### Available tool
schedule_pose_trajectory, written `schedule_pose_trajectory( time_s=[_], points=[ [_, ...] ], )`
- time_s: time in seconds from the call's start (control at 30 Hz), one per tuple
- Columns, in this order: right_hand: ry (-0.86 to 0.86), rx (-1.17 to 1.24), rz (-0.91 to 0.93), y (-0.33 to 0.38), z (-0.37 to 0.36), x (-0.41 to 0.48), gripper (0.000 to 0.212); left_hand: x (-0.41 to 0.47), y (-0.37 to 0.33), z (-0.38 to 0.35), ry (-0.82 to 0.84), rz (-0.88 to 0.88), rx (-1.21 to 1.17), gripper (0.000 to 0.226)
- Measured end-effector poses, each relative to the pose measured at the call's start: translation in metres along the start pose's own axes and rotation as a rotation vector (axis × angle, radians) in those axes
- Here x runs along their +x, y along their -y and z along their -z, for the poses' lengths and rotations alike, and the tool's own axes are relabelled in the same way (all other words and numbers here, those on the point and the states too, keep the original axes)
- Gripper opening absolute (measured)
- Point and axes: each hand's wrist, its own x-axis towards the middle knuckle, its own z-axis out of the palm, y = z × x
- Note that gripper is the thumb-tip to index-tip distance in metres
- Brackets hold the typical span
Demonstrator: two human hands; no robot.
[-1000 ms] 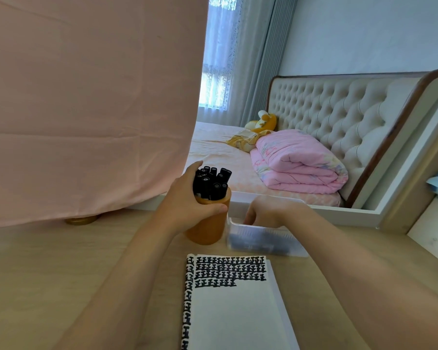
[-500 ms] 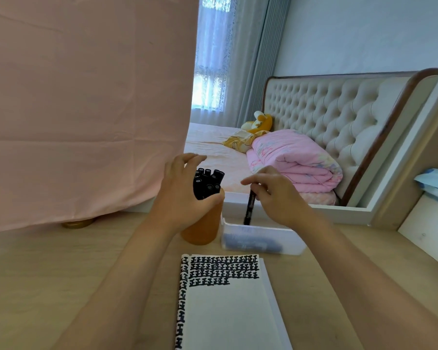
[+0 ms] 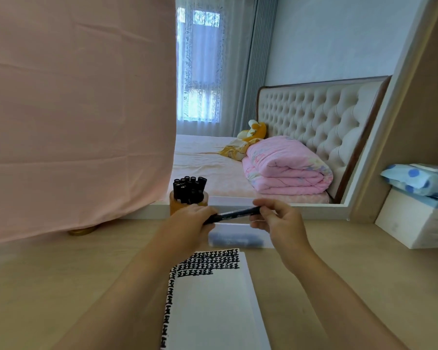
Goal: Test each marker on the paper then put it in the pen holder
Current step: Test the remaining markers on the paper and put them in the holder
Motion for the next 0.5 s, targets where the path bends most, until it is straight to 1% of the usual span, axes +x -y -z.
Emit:
schedule_pose_trajectory(
  time_s=[0.07,0.13,0.23,0.3,0.37,0.4,0.5],
  points=[
    [0.054,-0.087,-0.024,-0.005,0.000,-0.008,0.031,-0.010,0.001,0.004,0.055,0.035,0.006,0.026],
    [0.128,-0.318,0.045,-0.012,0.003,-0.014,0.030,-0.019,0.001,0.007,0.086,0.037,0.013,0.025],
    [0.275,-0.776,0.313,-0.015,0.005,-0.021,0.025,-0.032,-0.001,0.009,0.098,0.024,0.030,0.024],
    [0.369,-0.943,0.468,-0.015,0.001,-0.026,0.026,-0.041,-0.003,0.006,0.110,0.004,0.048,0.024],
    [0.473,-1.017,0.552,-0.015,-0.008,-0.032,0.028,-0.048,-0.004,0.002,0.097,-0.015,0.042,0.023],
    [0.535,-1.021,0.557,-0.016,-0.013,-0.036,0.028,-0.052,-0.004,0.001,0.083,-0.022,0.043,0.023],
    [0.679,-0.987,0.436,-0.022,-0.020,-0.042,0.027,-0.061,-0.003,-0.002,0.038,-0.020,0.059,0.028]
  ],
)
